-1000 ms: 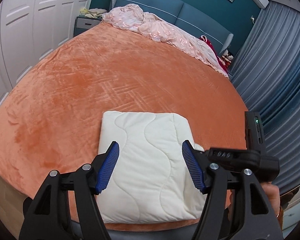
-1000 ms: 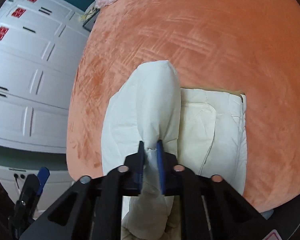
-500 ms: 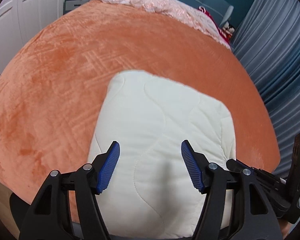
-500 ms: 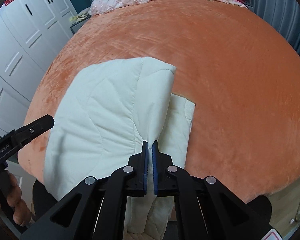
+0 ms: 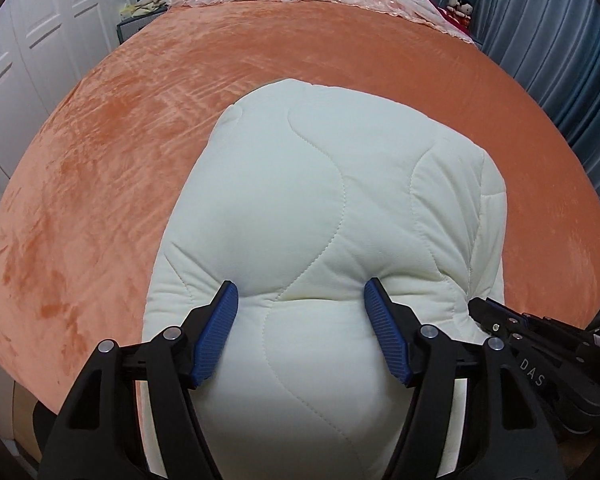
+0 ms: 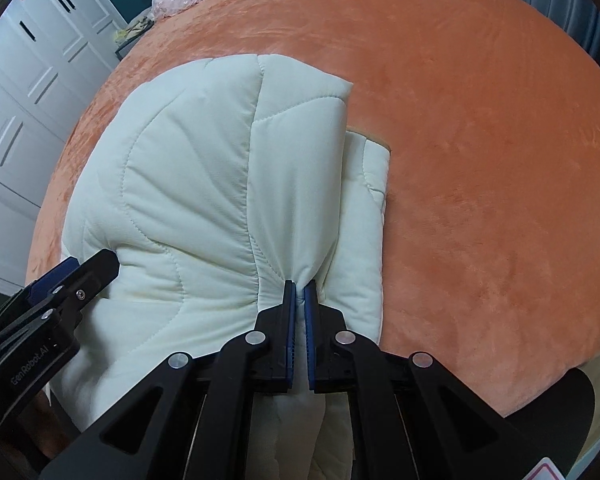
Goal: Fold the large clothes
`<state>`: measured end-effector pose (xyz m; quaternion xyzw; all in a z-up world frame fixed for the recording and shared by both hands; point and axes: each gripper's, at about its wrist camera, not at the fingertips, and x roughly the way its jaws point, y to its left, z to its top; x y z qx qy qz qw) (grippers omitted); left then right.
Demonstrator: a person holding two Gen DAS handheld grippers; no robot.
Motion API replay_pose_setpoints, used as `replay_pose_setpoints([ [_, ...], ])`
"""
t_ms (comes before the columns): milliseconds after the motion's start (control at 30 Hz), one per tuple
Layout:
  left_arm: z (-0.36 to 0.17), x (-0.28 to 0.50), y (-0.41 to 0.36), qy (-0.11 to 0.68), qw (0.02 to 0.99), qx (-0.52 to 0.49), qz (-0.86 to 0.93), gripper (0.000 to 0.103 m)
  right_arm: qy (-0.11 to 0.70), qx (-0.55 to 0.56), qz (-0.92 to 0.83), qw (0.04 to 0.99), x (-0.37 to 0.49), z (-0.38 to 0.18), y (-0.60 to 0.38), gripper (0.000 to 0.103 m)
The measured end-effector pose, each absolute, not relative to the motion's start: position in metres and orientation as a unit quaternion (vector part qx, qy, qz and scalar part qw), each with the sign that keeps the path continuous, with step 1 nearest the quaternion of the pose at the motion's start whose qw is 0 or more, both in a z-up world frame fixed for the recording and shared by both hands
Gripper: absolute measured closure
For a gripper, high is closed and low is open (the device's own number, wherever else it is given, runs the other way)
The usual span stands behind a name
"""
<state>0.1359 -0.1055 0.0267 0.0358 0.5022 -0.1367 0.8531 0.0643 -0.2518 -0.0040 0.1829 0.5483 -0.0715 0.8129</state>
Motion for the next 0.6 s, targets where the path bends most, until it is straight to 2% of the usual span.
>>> replay_pose_setpoints([
  [200,0.013,0.139,-0.116,0.494,0.858,0.062,-0.126,0.033,0.553,0.171,-0.070,0.813,0.073,-0.017,-0.248,0.100],
  [600,-0.003,0.143,-0.128,0.475,0.869,0.087,-0.112,0.029,0.544,0.163,-0.057,0.821,0.076,-0.031,-0.249,0.099],
])
